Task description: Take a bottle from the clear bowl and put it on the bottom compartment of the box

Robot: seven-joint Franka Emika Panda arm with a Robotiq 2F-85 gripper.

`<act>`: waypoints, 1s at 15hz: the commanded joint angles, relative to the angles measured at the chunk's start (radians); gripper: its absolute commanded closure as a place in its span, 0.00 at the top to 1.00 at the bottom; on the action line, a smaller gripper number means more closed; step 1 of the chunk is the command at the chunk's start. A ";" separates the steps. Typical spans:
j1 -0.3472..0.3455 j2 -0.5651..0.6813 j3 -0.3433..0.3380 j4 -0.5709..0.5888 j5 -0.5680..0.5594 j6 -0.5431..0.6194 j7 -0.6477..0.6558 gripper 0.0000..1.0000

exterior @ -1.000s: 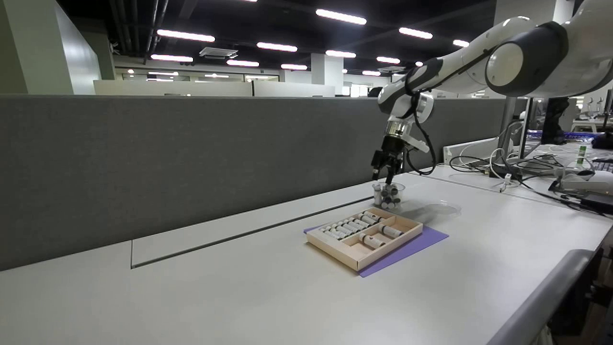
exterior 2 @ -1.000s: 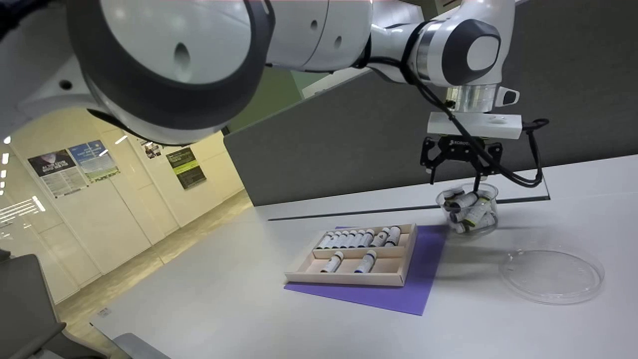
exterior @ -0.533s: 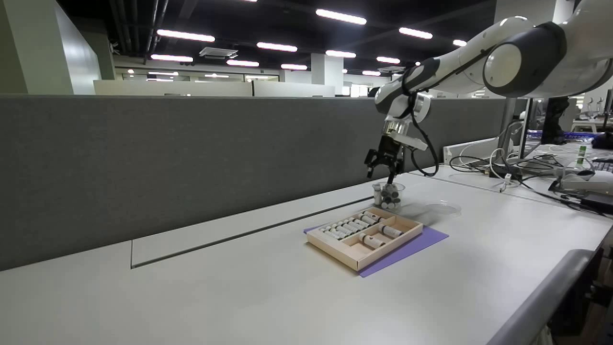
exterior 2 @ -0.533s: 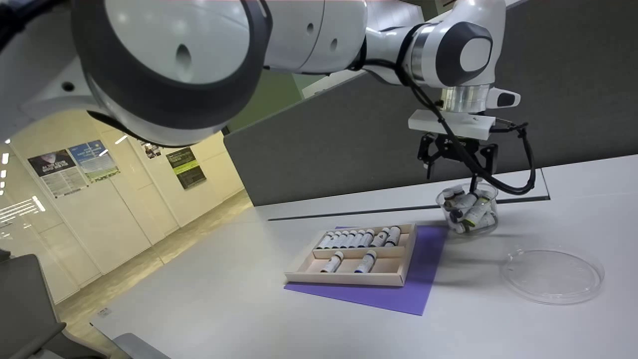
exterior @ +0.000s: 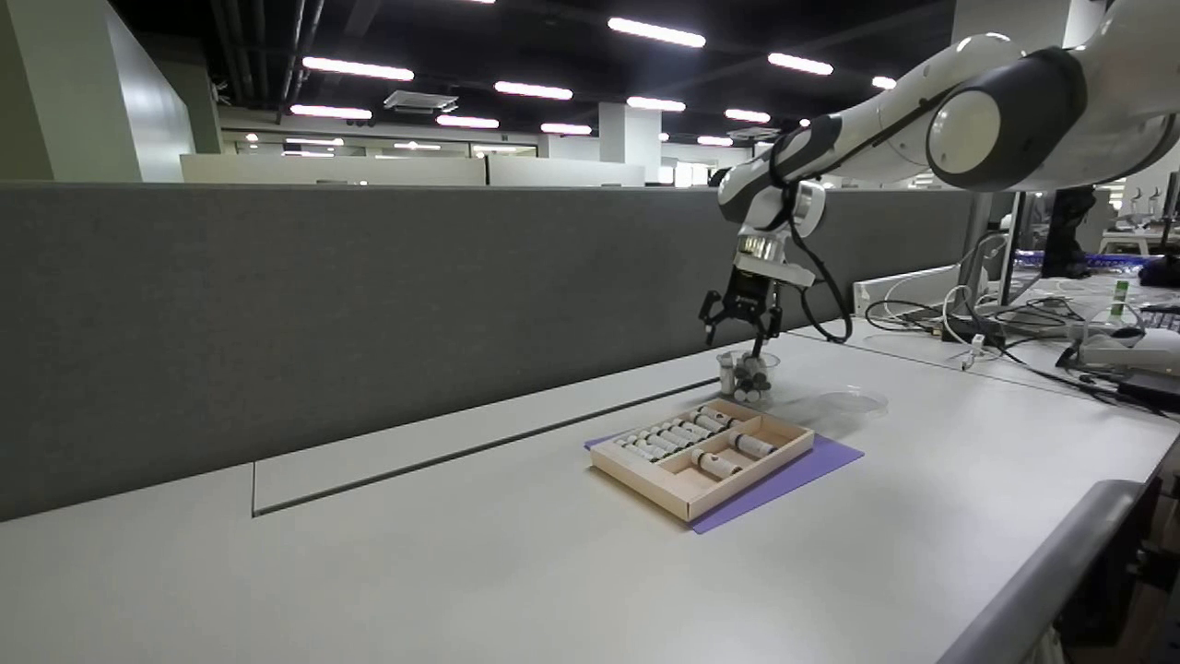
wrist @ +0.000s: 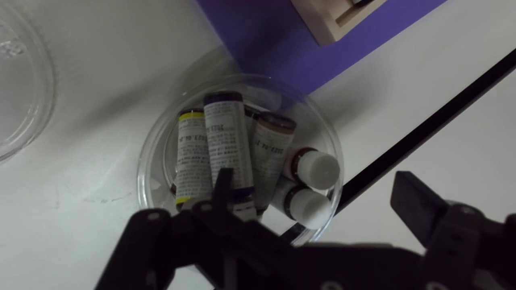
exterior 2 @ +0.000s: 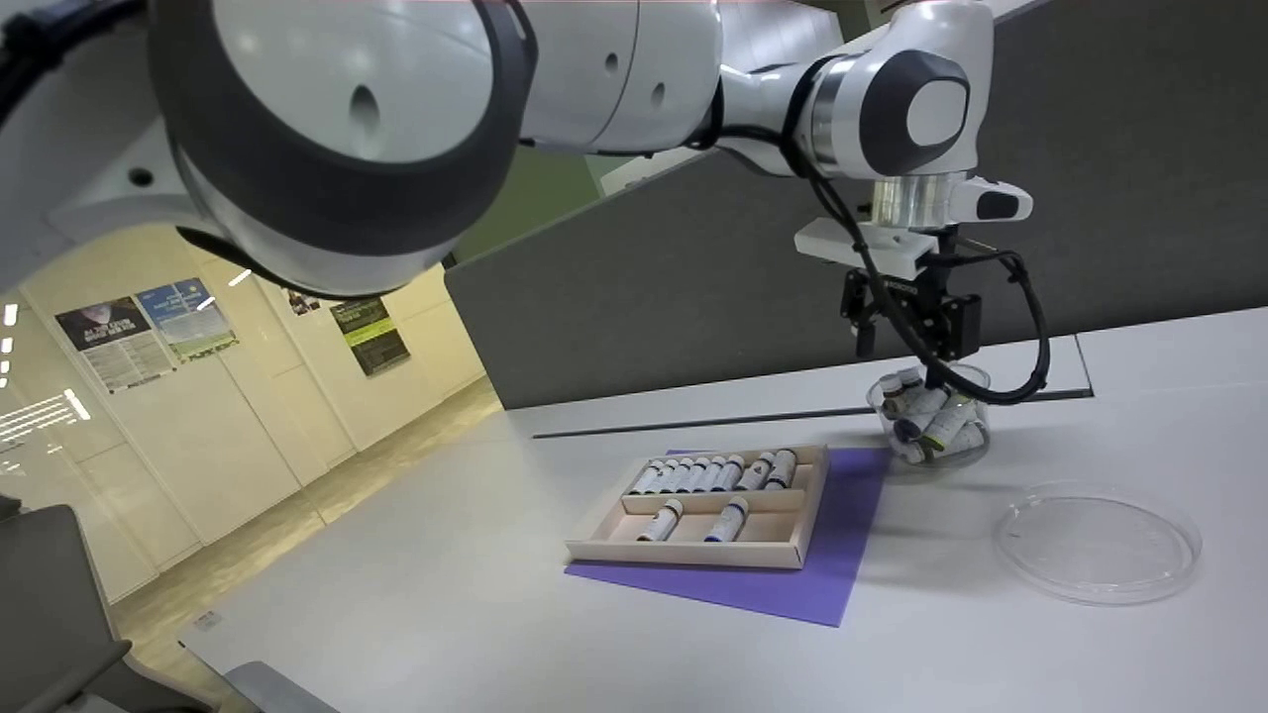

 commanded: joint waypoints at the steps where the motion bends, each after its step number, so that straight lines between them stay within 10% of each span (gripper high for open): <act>1: 0.007 0.029 -0.025 0.053 -0.010 -0.017 0.108 1.00; 11: 0.001 0.037 -0.037 0.056 -0.013 -0.066 0.141 1.00; 12: 0.000 0.038 -0.036 0.056 -0.013 -0.071 0.137 0.75; 15: -0.001 0.038 -0.036 0.057 -0.013 -0.086 0.135 0.58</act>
